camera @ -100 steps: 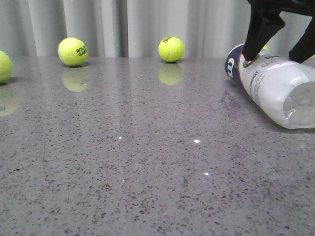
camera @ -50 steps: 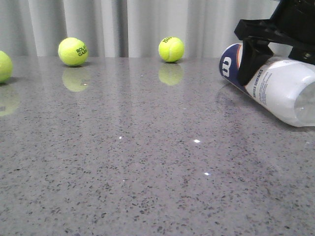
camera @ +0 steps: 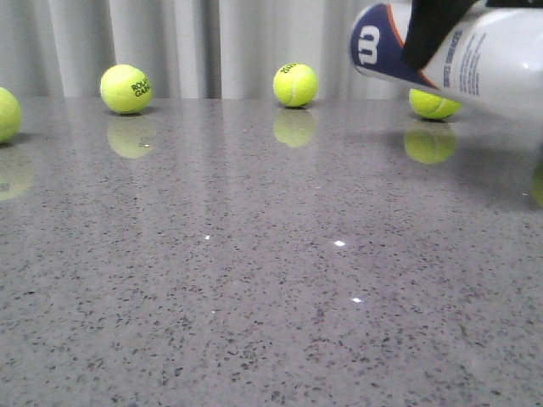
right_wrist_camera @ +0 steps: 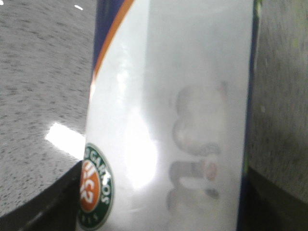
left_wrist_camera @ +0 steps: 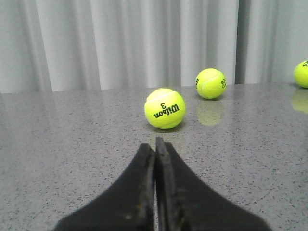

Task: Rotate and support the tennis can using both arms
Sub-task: 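Carry the can with the right gripper toward the left gripper and lower it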

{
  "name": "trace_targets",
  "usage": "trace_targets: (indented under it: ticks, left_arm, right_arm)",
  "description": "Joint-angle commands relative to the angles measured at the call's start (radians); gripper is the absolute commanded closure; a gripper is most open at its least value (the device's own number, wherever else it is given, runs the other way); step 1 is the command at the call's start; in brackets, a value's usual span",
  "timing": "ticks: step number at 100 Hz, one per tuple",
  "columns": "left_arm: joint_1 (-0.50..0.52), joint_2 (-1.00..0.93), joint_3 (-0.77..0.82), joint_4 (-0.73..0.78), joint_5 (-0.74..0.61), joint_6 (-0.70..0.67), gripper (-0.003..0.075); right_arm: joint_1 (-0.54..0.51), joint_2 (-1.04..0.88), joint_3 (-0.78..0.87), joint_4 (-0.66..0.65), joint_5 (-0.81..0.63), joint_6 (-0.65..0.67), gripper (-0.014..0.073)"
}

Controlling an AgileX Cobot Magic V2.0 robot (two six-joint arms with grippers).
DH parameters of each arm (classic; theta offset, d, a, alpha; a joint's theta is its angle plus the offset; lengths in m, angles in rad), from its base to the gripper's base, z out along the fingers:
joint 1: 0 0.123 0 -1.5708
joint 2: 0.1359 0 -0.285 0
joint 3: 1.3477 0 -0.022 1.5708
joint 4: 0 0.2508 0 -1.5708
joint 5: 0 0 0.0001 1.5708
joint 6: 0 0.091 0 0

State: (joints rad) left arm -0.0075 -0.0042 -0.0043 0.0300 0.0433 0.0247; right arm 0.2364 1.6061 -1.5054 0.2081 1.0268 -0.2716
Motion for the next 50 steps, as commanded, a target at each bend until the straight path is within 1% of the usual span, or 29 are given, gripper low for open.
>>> trace_targets:
  ticks: [1,10,17,36,43,50]
  left_arm:
    - [0.002,-0.039,0.049,-0.001,-0.084,-0.011,0.0741]
    - [0.002,-0.039,0.049,-0.001,-0.084,-0.011,0.0741]
    - [0.002,-0.039,0.049,-0.001,-0.084,-0.011,0.0741]
    - [0.002,-0.039,0.049,-0.001,-0.084,-0.011,0.0741]
    - [0.002,-0.039,0.049,-0.001,-0.084,-0.011,0.0741]
    - [0.002,-0.039,0.049,-0.001,-0.084,-0.011,0.0741]
  right_arm:
    - [0.025,-0.040,-0.090,0.013,-0.003,-0.107,0.0391]
    - [0.064,-0.039,-0.132,0.013,-0.013,-0.218,0.0391]
    - [0.099,-0.039,-0.144,0.013,-0.030,-0.340,0.0391]
    - [0.190,-0.018,-0.145,0.013,-0.082,-0.747,0.0391]
    - [0.219,0.001,-0.144,0.013,-0.092,-0.860,0.0391]
    - [0.246,0.026,-0.144,0.013,-0.107,-0.927,0.0391]
